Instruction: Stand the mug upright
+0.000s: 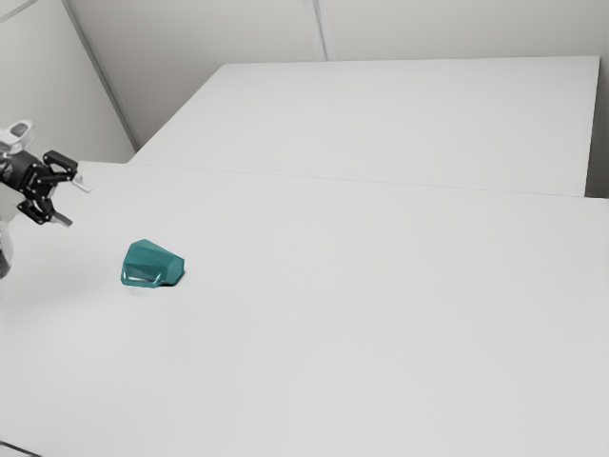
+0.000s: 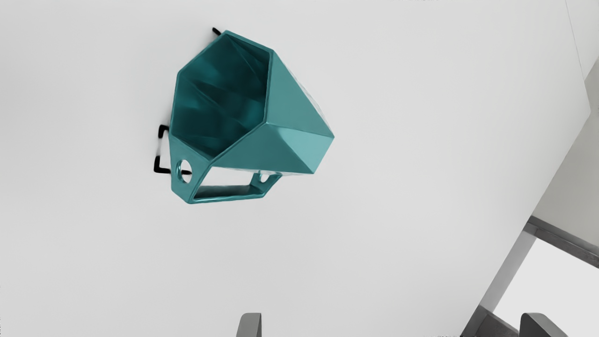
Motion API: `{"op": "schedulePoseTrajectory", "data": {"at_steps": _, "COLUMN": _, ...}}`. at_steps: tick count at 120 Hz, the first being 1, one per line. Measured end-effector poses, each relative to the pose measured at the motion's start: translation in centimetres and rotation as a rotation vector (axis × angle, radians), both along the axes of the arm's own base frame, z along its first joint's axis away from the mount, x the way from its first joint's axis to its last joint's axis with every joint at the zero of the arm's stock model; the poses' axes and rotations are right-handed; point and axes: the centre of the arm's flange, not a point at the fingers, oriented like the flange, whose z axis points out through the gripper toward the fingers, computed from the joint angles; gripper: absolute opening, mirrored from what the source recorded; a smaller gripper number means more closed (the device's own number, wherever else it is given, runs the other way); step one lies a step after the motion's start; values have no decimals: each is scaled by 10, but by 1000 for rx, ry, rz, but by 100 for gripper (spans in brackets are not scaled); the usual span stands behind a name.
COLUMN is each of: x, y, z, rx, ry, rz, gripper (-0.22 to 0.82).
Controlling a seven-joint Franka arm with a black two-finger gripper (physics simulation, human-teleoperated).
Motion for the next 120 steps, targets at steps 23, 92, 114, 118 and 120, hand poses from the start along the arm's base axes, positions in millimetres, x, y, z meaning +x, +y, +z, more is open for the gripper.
{"op": "schedulePoseTrajectory", "data": {"at_steps": 23, "x": 7, "y": 3, "z": -18, "rx": -28, "ry": -91, "rz": -65, "gripper": 60}}
{"op": "schedulePoseTrajectory", "data": {"at_steps": 92, "x": 41, "y": 3, "z": -104, "rx": -37, "ry": -215, "rz": -171, "gripper": 60}}
{"op": "schedulePoseTrajectory", "data": {"at_steps": 114, "x": 54, "y": -6, "z": -120, "rx": -42, "ry": -250, "rz": -201, "gripper": 60}}
{"op": "schedulePoseTrajectory", "data": {"at_steps": 118, "x": 55, "y": -6, "z": -122, "rx": -42, "ry": -254, "rz": -204, "gripper": 60}}
{"op": "schedulePoseTrajectory", "data": {"at_steps": 120, "x": 56, "y": -7, "z": -123, "rx": -42, "ry": -256, "rz": -205, "gripper": 60}}
